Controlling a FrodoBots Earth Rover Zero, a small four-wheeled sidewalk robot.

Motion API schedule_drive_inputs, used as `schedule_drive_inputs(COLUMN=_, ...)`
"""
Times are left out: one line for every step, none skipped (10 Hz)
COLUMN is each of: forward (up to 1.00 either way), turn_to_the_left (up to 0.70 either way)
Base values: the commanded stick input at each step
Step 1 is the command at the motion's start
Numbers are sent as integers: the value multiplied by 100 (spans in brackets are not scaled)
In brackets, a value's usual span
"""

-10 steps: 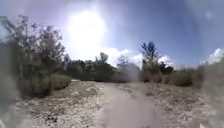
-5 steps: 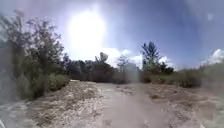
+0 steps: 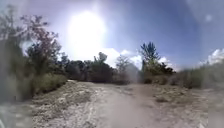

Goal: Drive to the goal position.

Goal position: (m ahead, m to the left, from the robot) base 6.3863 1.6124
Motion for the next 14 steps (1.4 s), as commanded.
schedule_drive_inputs(forward=70, turn_to_the_left=0)
schedule_drive_inputs(forward=70, turn_to_the_left=0)
schedule_drive_inputs(forward=70, turn_to_the_left=0)
schedule_drive_inputs(forward=70, turn_to_the_left=0)
schedule_drive_inputs(forward=70, turn_to_the_left=0)
schedule_drive_inputs(forward=70, turn_to_the_left=0)
schedule_drive_inputs(forward=70, turn_to_the_left=0)
schedule_drive_inputs(forward=70, turn_to_the_left=0)
schedule_drive_inputs(forward=70, turn_to_the_left=0)
schedule_drive_inputs(forward=70, turn_to_the_left=0)
schedule_drive_inputs(forward=70, turn_to_the_left=0)
schedule_drive_inputs(forward=70, turn_to_the_left=0)
schedule_drive_inputs(forward=70, turn_to_the_left=0)
schedule_drive_inputs(forward=70, turn_to_the_left=0)
